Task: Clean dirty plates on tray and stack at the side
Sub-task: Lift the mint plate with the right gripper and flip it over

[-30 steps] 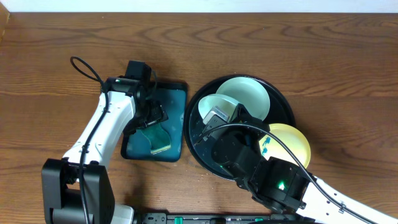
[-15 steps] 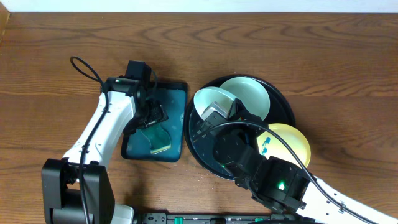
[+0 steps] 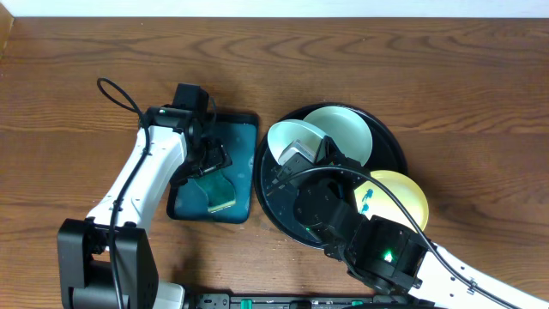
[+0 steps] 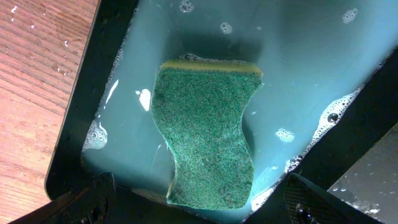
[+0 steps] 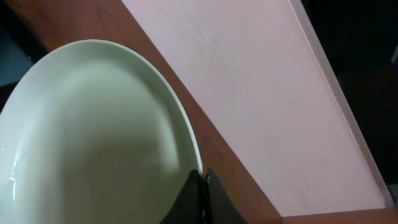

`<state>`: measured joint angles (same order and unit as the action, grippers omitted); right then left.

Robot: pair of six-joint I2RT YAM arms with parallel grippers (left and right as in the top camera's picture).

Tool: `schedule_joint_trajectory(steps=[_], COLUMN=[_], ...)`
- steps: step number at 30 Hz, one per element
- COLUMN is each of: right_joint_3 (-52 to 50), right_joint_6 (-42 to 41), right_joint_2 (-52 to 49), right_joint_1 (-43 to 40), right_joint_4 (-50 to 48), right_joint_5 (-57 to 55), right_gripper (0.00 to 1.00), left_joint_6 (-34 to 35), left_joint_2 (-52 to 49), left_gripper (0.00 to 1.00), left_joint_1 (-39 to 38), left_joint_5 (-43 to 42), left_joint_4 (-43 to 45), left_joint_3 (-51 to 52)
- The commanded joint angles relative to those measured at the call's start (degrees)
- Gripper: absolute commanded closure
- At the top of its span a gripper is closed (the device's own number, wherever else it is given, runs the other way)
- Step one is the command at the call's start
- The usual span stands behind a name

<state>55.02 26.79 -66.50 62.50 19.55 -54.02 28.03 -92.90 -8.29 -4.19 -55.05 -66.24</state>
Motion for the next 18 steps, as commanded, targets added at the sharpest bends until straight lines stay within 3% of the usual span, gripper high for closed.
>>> schedule_joint_trajectory(steps=[1, 5, 8, 10, 13, 16, 18], right_joint_3=[1.3, 1.3, 1.2, 1.2, 1.2, 1.2, 1.2], right_joint_6=[-1.5, -5.3, -9.8, -13.6, -7.2, -10.8, -10.3], right_joint_2=[0.3, 0.1, 0.1, 0.1, 0.1, 0.1, 0.1], right_joint_1=[0.5, 0.7, 0.2, 0.3, 0.8, -0.2, 0.3], right_joint_4=[0.5, 2.6, 3.6, 2.9, 3.4, 2.6, 3.1], right_joint_5=[-1.5, 4.1, -6.7, -3.7, -4.8, -13.2, -4.1], right_gripper=[0.99, 0.99, 0.99, 0.99, 0.99, 0.99, 0.99], left_joint_6=[-0.6, -0.6, -0.6, -0.6, -0.6, -0.6, -0.6], left_joint_2=[0.1, 0.1, 0.1, 0.1, 0.1, 0.1, 0.1], left_gripper=[0.13, 0.12, 0.13, 0.12, 0.13, 0.13, 0.13], left_joint_1=[0.2, 0.2, 0.2, 0.2, 0.2, 0.2, 0.2], left_joint_5=[0.1, 0.1, 0.1, 0.1, 0.1, 0.1, 0.1], left_joint_4=[-0.1, -0.1, -0.1, -0.1, -0.1, -0.1, -0.1], left_joint_3=[-0.2, -0.2, -0.2, -0.2, -0.2, -0.2, -0.2])
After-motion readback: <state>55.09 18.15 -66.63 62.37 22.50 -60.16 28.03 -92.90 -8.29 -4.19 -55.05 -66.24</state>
